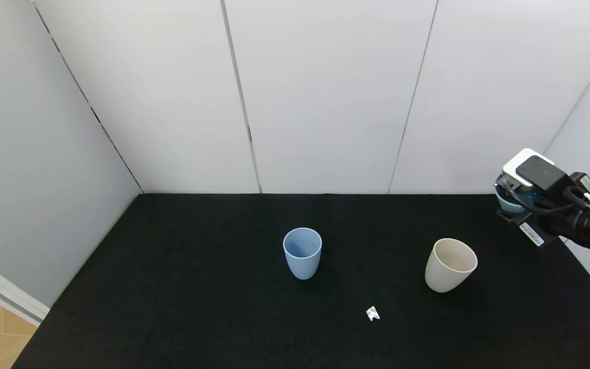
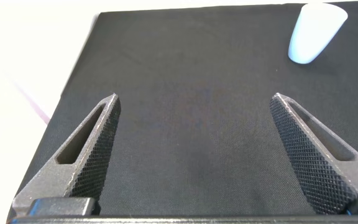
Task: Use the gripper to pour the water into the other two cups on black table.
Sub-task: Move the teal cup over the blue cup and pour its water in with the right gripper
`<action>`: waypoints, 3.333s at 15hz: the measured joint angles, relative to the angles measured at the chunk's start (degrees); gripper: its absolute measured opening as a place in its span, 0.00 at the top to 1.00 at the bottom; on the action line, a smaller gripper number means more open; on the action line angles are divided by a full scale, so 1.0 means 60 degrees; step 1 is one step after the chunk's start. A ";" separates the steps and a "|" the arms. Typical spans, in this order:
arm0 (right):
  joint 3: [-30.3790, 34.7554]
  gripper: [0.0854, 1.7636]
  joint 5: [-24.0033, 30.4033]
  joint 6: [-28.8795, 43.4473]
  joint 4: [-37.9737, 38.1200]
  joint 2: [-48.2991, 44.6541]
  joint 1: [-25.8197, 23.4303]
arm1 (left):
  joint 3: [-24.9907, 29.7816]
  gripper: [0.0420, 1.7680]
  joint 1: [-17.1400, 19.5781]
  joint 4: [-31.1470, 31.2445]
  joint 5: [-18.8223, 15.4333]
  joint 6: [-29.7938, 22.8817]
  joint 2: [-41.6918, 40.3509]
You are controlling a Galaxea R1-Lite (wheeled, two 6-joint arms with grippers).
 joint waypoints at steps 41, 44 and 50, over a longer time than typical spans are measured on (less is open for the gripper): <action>-0.7406 0.33 -0.3948 -0.3812 0.1816 0.6093 0.5986 | 0.0004 0.03 0.0000 0.0000 0.0000 0.0000 0.0000; -0.7564 0.33 -0.4049 -0.4354 0.1802 0.6213 0.6000 | 0.0004 0.03 0.0000 0.0000 0.0000 0.0000 0.0000; -0.7607 0.33 -0.4257 -0.5167 0.1636 0.6437 0.6189 | 0.0004 0.03 0.0000 0.0000 0.0000 0.0002 0.0000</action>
